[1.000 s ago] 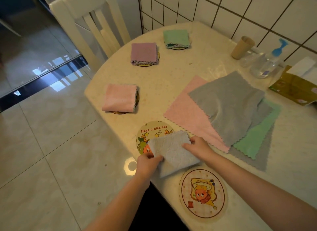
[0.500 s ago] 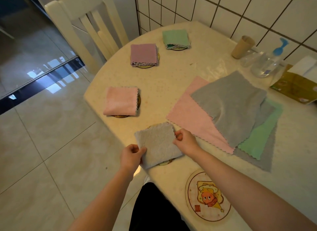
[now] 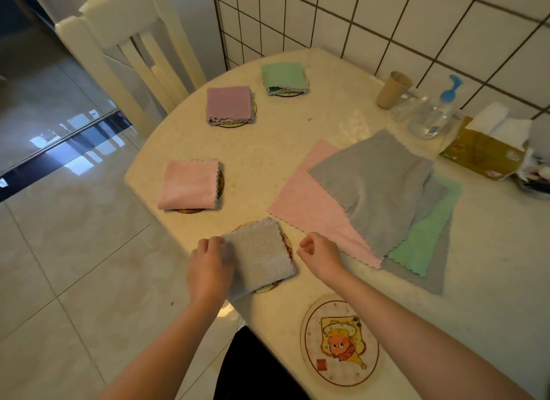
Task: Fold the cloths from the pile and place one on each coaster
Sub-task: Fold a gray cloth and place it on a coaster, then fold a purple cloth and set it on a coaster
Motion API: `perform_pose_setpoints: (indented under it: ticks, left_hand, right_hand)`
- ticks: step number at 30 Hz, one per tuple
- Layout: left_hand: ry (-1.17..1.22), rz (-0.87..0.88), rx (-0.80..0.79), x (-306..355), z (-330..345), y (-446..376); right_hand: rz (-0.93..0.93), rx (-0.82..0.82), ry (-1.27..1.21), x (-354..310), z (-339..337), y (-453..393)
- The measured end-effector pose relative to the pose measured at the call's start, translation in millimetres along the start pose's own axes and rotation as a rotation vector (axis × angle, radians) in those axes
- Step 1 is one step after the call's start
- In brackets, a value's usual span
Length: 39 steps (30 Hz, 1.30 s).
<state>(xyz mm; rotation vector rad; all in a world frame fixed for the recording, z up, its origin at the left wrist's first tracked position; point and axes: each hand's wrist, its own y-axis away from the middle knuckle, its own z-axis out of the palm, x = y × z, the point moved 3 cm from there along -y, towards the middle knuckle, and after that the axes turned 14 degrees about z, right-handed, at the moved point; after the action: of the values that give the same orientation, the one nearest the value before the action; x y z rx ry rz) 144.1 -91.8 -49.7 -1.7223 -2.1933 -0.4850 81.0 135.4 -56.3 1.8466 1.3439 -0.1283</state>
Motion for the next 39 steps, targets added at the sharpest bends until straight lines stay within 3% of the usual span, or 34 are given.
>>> perform_pose_setpoints:
  ticks: [2, 4, 12, 18, 26, 29, 36, 39]
  left_hand:
    - [-0.205, 0.26, -0.079, 19, 6, -4]
    - [-0.255, 0.453, -0.161, 44, 15, -5]
    - [-0.162, 0.827, -0.386, 140, 55, -30]
    - [-0.159, 1.053, -0.443, 193, 80, -78]
    - [-0.257, 1.372, -0.457, 226, 108, -141]
    - [-0.24, 1.389, -0.424, 235, 108, -167]
    - [-0.033, 1.054, -0.389, 242, 82, -241]
    - [0.029, 1.018, -0.34, 258, 67, -248]
  right_hand:
    - [-0.053, 0.036, 0.074, 16, -17, 7]
    - [-0.09, 0.1, 0.151, 33, -37, 13]
    - [-0.157, 0.378, 0.237, 85, -102, 6]
    - [-0.123, 0.343, 0.422, 95, -104, -19]
    - [-0.109, 0.248, 0.045, 102, -125, -34]
    - [-0.055, 0.309, -0.109, 98, -154, -30]
    - [-0.05, 0.487, -0.229, 87, -221, -38]
    - [-0.065, 0.52, -0.197, 87, -240, -44]
